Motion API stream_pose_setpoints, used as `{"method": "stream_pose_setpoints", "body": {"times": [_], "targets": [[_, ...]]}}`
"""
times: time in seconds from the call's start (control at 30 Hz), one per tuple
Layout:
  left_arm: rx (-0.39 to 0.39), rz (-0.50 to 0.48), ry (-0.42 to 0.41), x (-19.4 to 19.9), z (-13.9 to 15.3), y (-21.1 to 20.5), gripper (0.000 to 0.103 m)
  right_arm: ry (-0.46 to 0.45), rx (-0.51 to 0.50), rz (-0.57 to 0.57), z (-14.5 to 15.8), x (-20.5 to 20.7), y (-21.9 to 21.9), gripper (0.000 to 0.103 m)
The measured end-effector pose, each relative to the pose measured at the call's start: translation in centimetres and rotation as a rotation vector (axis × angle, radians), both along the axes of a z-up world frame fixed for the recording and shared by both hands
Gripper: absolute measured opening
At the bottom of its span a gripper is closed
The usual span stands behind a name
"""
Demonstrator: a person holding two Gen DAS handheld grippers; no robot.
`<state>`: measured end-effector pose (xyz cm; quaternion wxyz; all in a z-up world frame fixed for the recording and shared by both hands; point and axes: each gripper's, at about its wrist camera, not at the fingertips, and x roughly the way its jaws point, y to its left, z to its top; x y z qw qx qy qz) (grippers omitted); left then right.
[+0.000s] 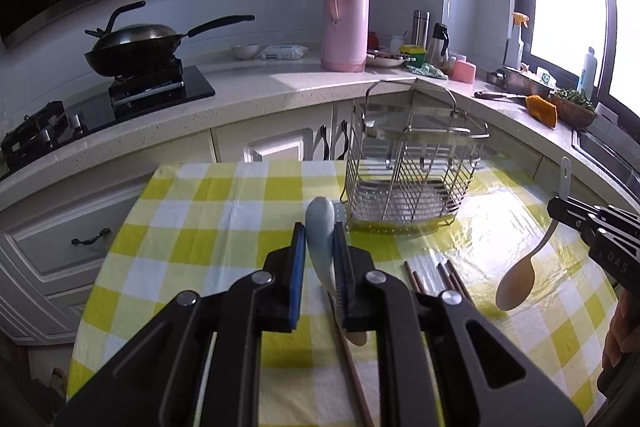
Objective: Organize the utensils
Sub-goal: 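Lift the white ladle with the right gripper and carry it to the wire rack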
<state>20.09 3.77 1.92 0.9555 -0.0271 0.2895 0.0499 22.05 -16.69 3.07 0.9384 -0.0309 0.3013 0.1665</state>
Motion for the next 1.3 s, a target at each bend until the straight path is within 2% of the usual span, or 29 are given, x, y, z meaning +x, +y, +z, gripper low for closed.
{"method": "stream_pose_setpoints", "body": {"times": [0.43,0.5,0.6,0.9,1.13,1.3], "targets": [[0.02,-0.011,-0.13,3.5,5.9,-0.6,0.013,-0.138,0.019,0.017,6.0,2.2,1.3,0.01],[0.023,-0.018,-0.15,4.2,7.2,-0.7,0.013,-0.153,0.024,0.024,7.2,3.0,1.6,0.005],[0.042,-0.024,-0.184,5.2,9.2,-1.1,0.013,-0.18,0.022,0.033,8.9,3.9,2.0,0.004],[0.043,-0.052,-0.223,9.6,13.1,-2.0,0.008,-0.239,0.039,0.056,13.0,7.4,3.3,0.004],[0.057,-0.049,-0.239,12.9,13.8,-2.8,0.008,-0.265,0.05,0.074,14.2,10.0,4.9,0.004],[0.056,-0.043,-0.213,15.2,11.1,-2.8,0.008,-0.22,0.067,0.092,11.6,12.2,5.9,0.004]]}}
